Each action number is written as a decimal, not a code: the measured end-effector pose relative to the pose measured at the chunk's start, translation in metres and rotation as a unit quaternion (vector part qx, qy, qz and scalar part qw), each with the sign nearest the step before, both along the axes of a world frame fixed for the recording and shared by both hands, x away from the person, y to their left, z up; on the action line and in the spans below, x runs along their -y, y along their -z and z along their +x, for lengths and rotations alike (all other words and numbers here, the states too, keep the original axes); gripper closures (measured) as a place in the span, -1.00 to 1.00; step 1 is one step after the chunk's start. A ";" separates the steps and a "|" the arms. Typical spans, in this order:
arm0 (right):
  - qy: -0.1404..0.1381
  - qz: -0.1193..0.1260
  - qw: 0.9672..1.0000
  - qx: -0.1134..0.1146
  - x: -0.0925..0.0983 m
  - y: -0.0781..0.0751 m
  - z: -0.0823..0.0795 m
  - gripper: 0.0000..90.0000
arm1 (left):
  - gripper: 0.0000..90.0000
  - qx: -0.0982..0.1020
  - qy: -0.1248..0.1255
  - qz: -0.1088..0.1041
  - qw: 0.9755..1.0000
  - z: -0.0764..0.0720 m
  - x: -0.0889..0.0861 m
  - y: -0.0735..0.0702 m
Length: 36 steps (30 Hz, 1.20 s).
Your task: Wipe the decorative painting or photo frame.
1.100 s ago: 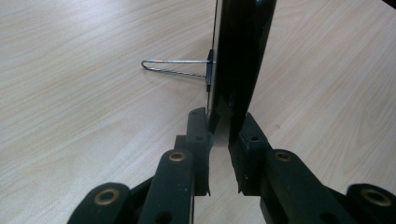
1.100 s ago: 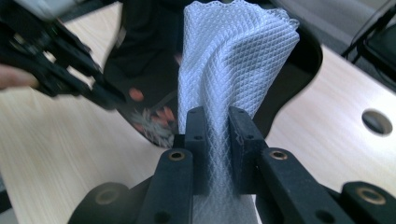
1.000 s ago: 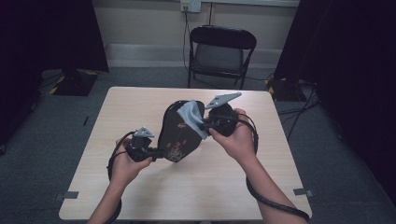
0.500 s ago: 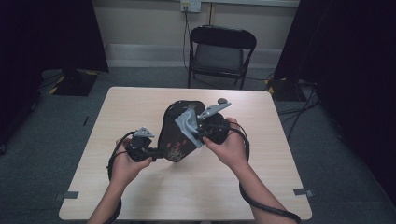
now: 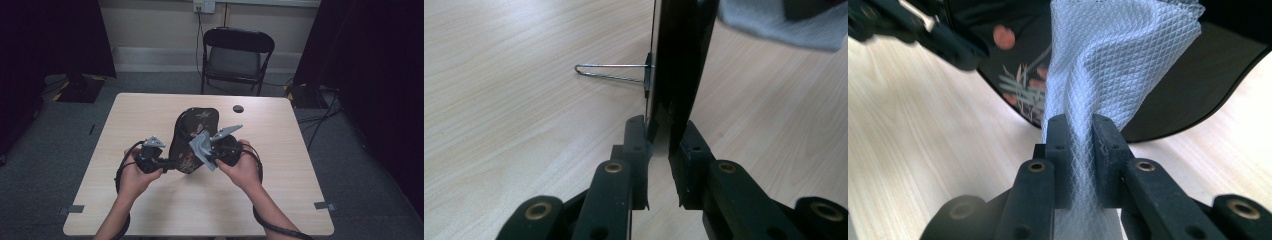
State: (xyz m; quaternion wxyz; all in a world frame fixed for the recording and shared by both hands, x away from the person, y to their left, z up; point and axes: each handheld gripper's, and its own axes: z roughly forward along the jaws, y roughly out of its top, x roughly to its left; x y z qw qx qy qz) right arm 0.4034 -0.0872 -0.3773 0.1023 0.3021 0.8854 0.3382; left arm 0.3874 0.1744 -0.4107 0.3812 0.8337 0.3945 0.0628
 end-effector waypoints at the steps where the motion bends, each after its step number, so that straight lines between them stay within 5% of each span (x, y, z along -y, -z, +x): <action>1: 0.001 -0.001 1.000 -0.004 0.000 0.005 0.000 0.78 | 0.75 0.000 0.000 0.000 1.000 0.000 0.000 0.000; 21: 0.014 -0.029 0.997 -0.067 0.008 0.073 -0.002 0.77 | 0.75 0.001 -0.003 0.001 1.000 0.000 0.001 0.000; 28: 0.018 -0.025 0.996 -0.080 0.015 0.085 -0.006 0.77 | 0.75 0.002 -0.002 0.001 1.000 -0.001 0.001 0.000; 31: 0.018 -0.032 0.996 -0.077 0.017 0.084 -0.007 0.77 | 0.75 0.002 -0.002 0.001 1.000 0.000 0.001 0.000; 36: 0.019 -0.019 0.998 -0.056 0.024 0.057 -0.007 0.78 | 0.75 0.001 -0.001 0.000 1.000 0.000 0.000 0.000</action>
